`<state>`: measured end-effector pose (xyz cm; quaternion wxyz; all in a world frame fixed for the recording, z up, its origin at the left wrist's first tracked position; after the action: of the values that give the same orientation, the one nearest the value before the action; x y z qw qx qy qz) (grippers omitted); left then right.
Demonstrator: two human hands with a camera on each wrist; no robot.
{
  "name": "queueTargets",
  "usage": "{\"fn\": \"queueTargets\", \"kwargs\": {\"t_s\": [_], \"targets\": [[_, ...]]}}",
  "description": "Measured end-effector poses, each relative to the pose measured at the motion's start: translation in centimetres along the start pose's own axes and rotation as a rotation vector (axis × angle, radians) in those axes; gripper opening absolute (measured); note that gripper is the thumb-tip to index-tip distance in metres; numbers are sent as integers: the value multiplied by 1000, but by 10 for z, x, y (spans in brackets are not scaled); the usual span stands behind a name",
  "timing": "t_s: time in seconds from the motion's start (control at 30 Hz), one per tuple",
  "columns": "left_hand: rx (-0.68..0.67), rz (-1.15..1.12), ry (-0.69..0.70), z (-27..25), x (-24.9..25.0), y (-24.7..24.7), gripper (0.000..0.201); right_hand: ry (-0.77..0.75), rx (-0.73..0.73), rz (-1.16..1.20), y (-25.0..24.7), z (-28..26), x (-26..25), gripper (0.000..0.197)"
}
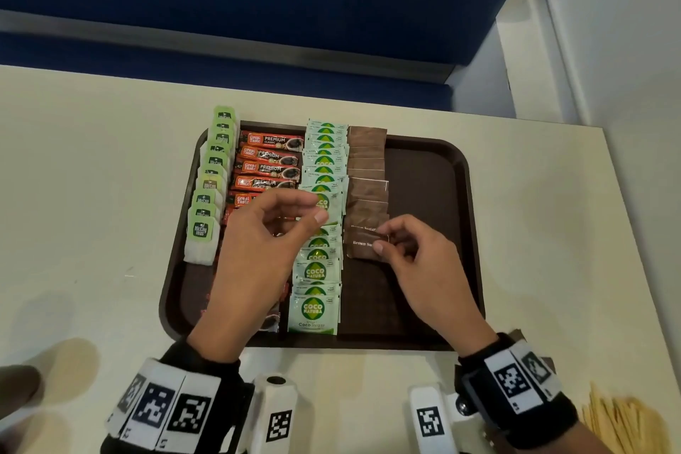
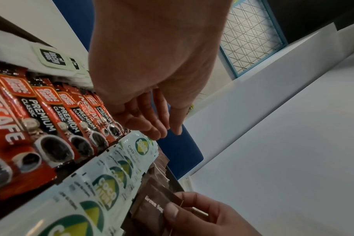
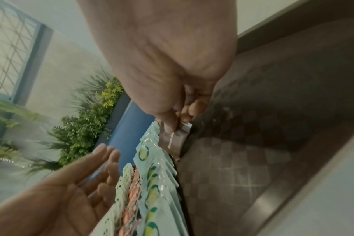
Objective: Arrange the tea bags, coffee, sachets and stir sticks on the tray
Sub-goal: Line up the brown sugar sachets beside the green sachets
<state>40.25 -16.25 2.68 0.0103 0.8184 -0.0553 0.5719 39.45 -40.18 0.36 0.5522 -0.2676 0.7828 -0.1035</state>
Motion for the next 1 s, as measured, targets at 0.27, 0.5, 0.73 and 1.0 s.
{"fn": "queueTargets", "kwargs": {"t_s": [0.27, 0.5, 0.73, 1.0], "targets": [[-8, 10, 12, -3, -1, -1, 17, -83, 140, -43, 4, 3, 0, 24], [-15, -1, 1, -4, -5, -4, 18, -66, 168, -23, 3, 3, 7, 30], [-31, 8, -10, -3, -8, 4, 17, -52, 190, 10, 3, 3, 12, 31], [-116, 50, 2, -2, 1, 52, 10, -62, 283, 185, -11, -57, 3, 24]]}}
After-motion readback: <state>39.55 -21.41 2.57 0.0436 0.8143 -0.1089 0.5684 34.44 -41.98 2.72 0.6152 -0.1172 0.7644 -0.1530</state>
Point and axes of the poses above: each hand's wrist, its own z-axis towards the middle knuckle, its own y-axis out of the palm, x = y × z, the point moved 10 cm from there along z, towards the middle knuckle, and after that the axes turned 13 degrees about -x, right-handed, at the moved point
